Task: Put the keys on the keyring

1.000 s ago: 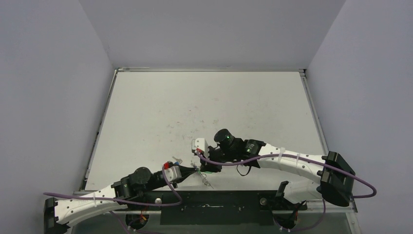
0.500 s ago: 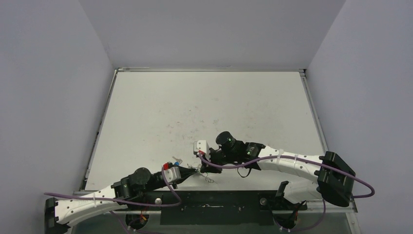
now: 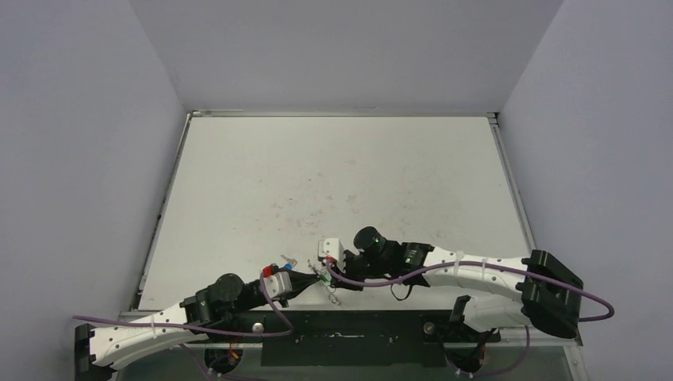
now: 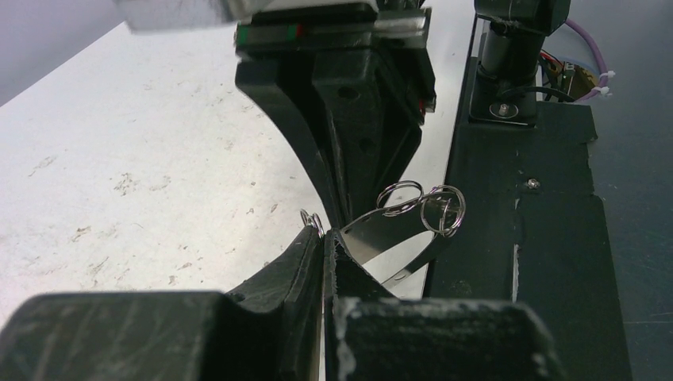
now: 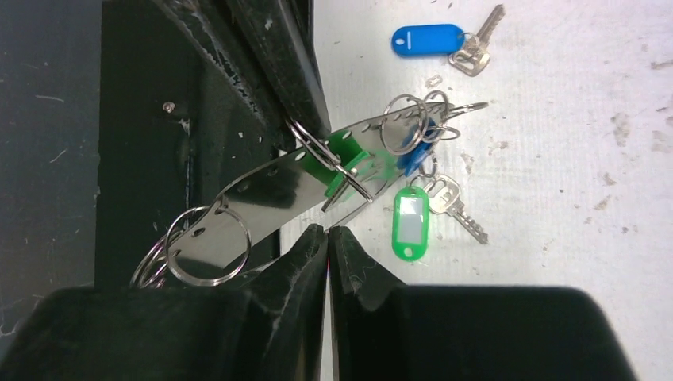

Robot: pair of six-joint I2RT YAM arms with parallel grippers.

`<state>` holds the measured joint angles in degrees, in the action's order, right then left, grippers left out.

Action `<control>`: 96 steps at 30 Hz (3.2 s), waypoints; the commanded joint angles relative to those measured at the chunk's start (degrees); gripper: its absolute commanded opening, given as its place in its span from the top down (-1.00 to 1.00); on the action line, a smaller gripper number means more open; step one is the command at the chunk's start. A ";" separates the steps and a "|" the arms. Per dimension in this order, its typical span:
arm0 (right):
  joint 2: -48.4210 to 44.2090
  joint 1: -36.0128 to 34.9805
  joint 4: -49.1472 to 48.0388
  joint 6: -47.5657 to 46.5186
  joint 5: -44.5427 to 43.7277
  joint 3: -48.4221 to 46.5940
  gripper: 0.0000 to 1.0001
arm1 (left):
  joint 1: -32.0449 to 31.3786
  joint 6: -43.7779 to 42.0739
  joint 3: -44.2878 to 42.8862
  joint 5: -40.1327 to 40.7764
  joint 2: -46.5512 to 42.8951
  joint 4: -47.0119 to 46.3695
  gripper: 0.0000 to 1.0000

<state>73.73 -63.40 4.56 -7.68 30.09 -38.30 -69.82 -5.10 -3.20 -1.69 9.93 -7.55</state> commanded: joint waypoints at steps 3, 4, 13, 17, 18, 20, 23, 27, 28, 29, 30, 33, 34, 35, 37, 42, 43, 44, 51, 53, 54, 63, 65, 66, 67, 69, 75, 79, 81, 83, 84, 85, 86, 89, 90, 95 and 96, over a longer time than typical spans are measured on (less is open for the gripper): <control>-11.93 0.23 -5.86 -1.87 -5.27 3.00 0.36 | -0.09 -0.13 -0.36 -2.35 -0.53 -2.77 1.00; -13.67 0.28 -6.35 -2.91 -5.36 3.69 0.25 | -0.09 -0.29 -0.31 -2.85 -0.57 -2.98 1.00; -20.35 0.37 -8.23 -13.44 1.75 6.58 -0.16 | -0.14 -2.01 -0.24 -6.20 -0.26 -3.42 1.00; -16.35 0.36 -6.24 -16.61 4.83 4.38 0.32 | -0.14 -2.07 -0.48 -6.51 0.18 -3.49 1.00; -15.28 0.35 -6.15 -16.59 4.82 3.84 0.34 | -0.14 -2.03 -0.56 -6.63 0.33 -3.52 1.00; -13.27 0.37 -6.34 -16.80 4.92 3.10 0.39 | -0.14 -2.09 -0.75 -6.82 0.65 -3.52 1.00; -12.09 0.31 -7.94 -16.63 5.33 2.92 0.38 | -0.09 -2.09 -0.94 -6.86 1.21 -3.69 1.00; -11.60 0.30 -9.65 -16.32 5.00 3.17 0.27 | -0.14 -2.19 -1.15 -6.92 1.87 -3.94 1.00; -11.48 0.35 -9.90 -16.31 4.98 3.35 0.26 | -0.14 -2.19 -1.18 -6.92 1.99 -4.03 1.00; -11.38 0.35 -10.18 -16.25 5.10 3.47 0.26 | -0.14 -2.20 -1.27 -6.96 2.09 -4.17 1.00; -11.26 0.38 -10.57 -16.12 5.20 3.57 0.26 | -0.12 -2.25 -1.20 -7.00 2.17 -4.33 1.00; -10.85 0.37 -11.45 -15.52 5.65 3.76 0.28 | -0.14 -2.28 -1.27 -6.96 2.51 -4.65 1.00; -10.70 0.34 -11.94 -15.38 5.64 3.83 0.28 | -0.14 -2.27 -1.21 -7.05 2.64 -4.76 1.00; -10.56 0.36 -12.43 -15.03 5.65 3.97 0.28 | -0.14 -2.28 -1.25 -7.09 2.76 -4.85 1.00; -10.31 0.30 -13.48 -14.55 5.72 4.07 0.29 | -0.09 -2.26 -1.25 -7.18 3.04 -5.16 1.00; -9.72 0.25 -14.97 -14.11 7.26 4.32 0.44 | -0.13 -2.36 -1.28 -7.25 3.51 -5.48 1.00; -9.53 0.21 -14.98 -14.18 7.57 4.36 0.53 | -0.14 -2.34 -1.28 -7.18 3.51 -5.58 1.00; -9.30 0.25 -15.08 -14.12 7.92 4.44 0.62 | -0.14 -2.32 -1.28 -7.18 3.59 -5.59 1.00; -7.46 0.09 -13.92 -13.57 8.68 4.72 1.00 | -0.09 -2.34 -1.20 -7.54 3.39 -6.40 1.00; -6.97 0.03 -13.10 -13.67 8.07 4.88 1.00 | -0.14 -2.37 -1.28 -7.53 3.14 -6.38 1.00; -6.79 -0.02 -12.81 -13.67 7.72 4.95 1.00 | -0.13 -2.29 -1.29 -7.46 3.04 -6.33 1.00; -6.45 -0.45 -15.49 -12.48 5.02 6.69 1.00 | -0.09 -2.31 -1.52 -7.25 2.81 -6.51 1.00; -6.37 -0.44 -16.95 -11.62 4.49 7.49 1.00 | -0.16 -2.56 -1.64 -7.20 2.74 -6.59 1.00; -6.38 -0.43 -17.79 -11.12 4.39 7.88 0.99 | -0.14 -2.70 -1.68 -7.19 2.73 -6.67 1.00; -6.45 -0.44 -18.61 -10.51 4.17 8.32 0.95 | -0.14 -2.86 -1.71 -7.11 2.66 -6.69 1.00; -6.60 -0.42 -20.25 -9.45 3.74 9.24 0.93 | -0.14 -2.97 -1.75 -6.93 2.51 -6.69 1.00; -8.44 -0.43 -24.79 -6.72 1.90 12.31 0.69 | -0.09 -3.05 -1.65 -6.91 2.37 -6.65 1.00; -9.71 -0.42 -29.04 -4.23 1.19 14.52 0.50 | -0.14 -3.14 -1.76 -6.83 2.05 -6.26 1.00; -10.04 -0.48 -30.34 -3.22 1.19 14.95 0.48 | -0.14 -3.19 -1.70 -6.83 1.78 -6.04 1.00; -10.50 -0.50 -30.97 -2.26 1.20 15.23 0.42 | -0.14 -3.24 -1.70 -6.83 1.47 -5.40 1.00; -10.82 -0.53 -31.05 -2.03 1.09 15.27 0.36 | -0.14 -3.24 -1.74 -6.83 1.30 -4.96 1.00; -11.39 -0.63 -30.91 -1.88 0.86 15.28 0.27 | -0.14 -3.20 -1.82 -6.83 1.17 -4.48 1.00; -12.01 -0.67 -30.70 -1.88 0.46 15.28 0.22 | -0.14 -3.17 -1.81 -6.90 1.08 -3.96 1.00; -14.82 -0.62 -29.21 -2.64 -0.90 15.19 0.09 | -0.14 -3.22 -1.66 -7.21 0.64 -2.82 1.00; -15.84 -0.62 -28.72 -3.24 -1.32 15.09 0.06 | -0.14 -3.21 -1.57 -7.39 0.43 -2.63 1.00; -18.51 -0.60 -24.13 -7.53 -0.44 12.60 0.00 | -0.14 -3.50 -1.55 -7.67 0.35 -2.11 1.00; -18.23 -0.64 -23.36 -8.35 0.47 11.92 0.00 | -0.14 -3.43 -1.60 -7.70 0.35 -2.16 1.00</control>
<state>56.42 -63.48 -19.97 -12.45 29.32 -23.00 -69.78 -8.05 -3.14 -8.23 10.83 -8.67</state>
